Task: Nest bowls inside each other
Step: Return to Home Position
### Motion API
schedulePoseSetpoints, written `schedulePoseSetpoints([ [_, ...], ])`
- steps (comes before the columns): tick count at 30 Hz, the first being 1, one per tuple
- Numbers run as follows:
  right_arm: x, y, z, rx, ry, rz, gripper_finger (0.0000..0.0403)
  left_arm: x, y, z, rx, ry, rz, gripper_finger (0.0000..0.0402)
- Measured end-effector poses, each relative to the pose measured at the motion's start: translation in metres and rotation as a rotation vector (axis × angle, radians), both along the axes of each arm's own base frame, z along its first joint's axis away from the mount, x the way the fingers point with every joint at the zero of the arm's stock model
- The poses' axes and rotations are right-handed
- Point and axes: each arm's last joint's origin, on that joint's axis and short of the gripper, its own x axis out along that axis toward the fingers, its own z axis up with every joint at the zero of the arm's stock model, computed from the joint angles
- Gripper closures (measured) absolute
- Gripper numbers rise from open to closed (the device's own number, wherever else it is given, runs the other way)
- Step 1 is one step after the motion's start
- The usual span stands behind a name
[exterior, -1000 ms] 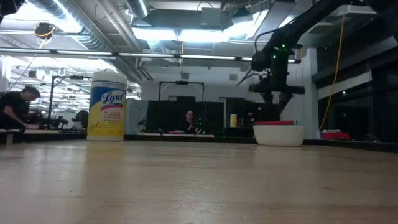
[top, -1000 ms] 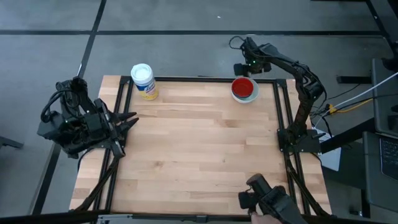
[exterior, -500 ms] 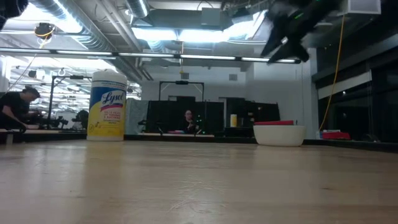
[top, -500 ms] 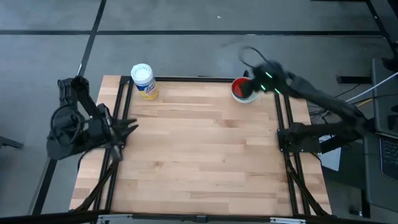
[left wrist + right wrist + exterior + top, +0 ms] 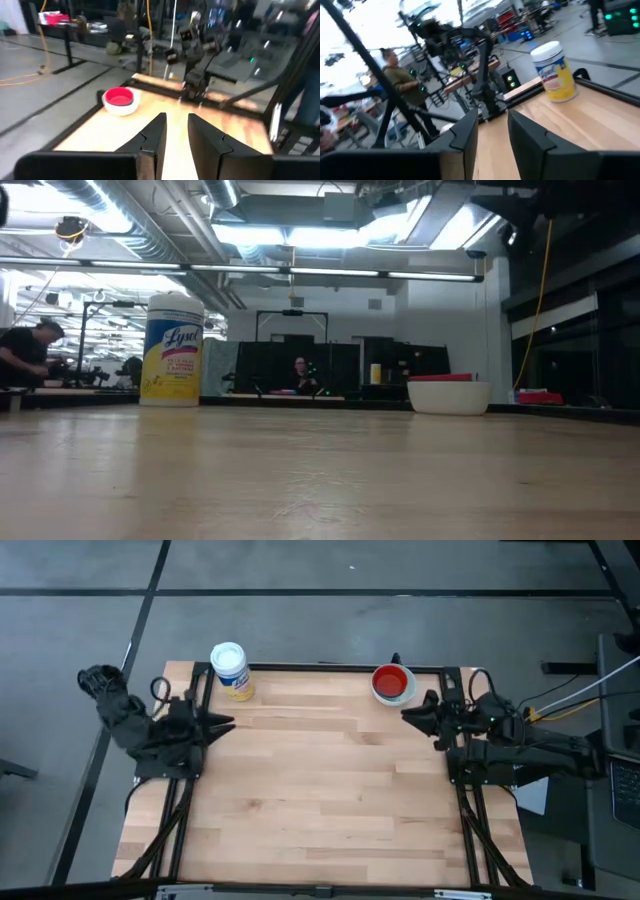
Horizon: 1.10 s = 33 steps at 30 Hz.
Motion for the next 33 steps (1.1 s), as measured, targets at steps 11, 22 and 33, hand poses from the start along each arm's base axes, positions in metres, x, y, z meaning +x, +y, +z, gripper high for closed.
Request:
schedulePoseSetpoints([
  [11,0.005,0.0,-0.024,-0.102,-0.06,0.018,0.0286,-0.004,0.036,-0.131,-0.075,-0.411,-0.097,0.0327],
  [22,0.006,0.001,-0.085,-0.265,0.008,0.063,0.0295,0.002,0.052,-0.176,0.143,-0.235,-0.195,0.0327],
  [33,0.002,-0.004,-0.122,-0.457,0.172,0.007,0.0312,0.003,0.083,-0.19,0.282,-0.033,-0.072,0.0327],
])
